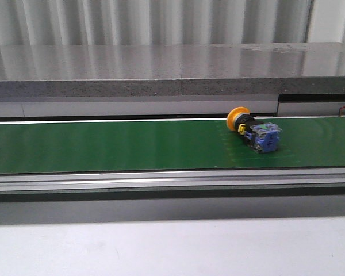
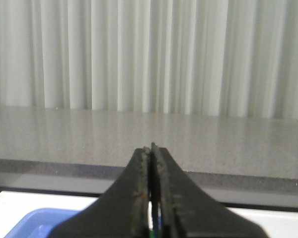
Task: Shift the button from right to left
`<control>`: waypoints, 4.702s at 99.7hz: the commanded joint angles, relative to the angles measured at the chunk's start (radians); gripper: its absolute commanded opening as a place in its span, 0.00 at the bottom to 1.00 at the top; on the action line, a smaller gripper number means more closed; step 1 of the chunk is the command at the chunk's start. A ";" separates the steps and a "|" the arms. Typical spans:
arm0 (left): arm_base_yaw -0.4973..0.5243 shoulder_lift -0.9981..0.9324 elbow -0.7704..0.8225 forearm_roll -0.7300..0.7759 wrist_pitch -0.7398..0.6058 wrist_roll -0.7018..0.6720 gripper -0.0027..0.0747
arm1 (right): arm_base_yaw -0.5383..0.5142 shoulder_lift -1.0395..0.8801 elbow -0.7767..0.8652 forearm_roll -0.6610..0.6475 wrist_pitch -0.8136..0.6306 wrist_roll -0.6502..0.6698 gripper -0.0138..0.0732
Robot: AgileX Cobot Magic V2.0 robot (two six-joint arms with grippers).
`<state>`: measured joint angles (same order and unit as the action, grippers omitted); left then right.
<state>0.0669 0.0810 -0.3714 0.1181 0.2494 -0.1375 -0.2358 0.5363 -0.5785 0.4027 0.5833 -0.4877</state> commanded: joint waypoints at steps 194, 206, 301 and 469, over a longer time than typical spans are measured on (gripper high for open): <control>-0.015 0.804 -0.507 -0.580 0.537 0.244 0.81 | -0.001 0.003 -0.026 0.026 -0.068 -0.010 0.08; -0.073 0.848 -0.507 -0.584 0.481 0.244 0.81 | -0.001 0.003 -0.026 0.026 -0.068 -0.010 0.08; -0.601 1.373 -0.788 -0.222 0.310 -0.066 0.81 | -0.001 0.003 -0.026 0.026 -0.068 -0.010 0.08; -0.375 1.148 -0.790 0.062 0.659 0.105 0.01 | -0.001 0.003 -0.026 0.026 -0.068 -0.010 0.08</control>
<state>-0.3707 1.3122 -1.1337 0.1635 0.8845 -0.1138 -0.2358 0.5363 -0.5764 0.4027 0.5833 -0.4897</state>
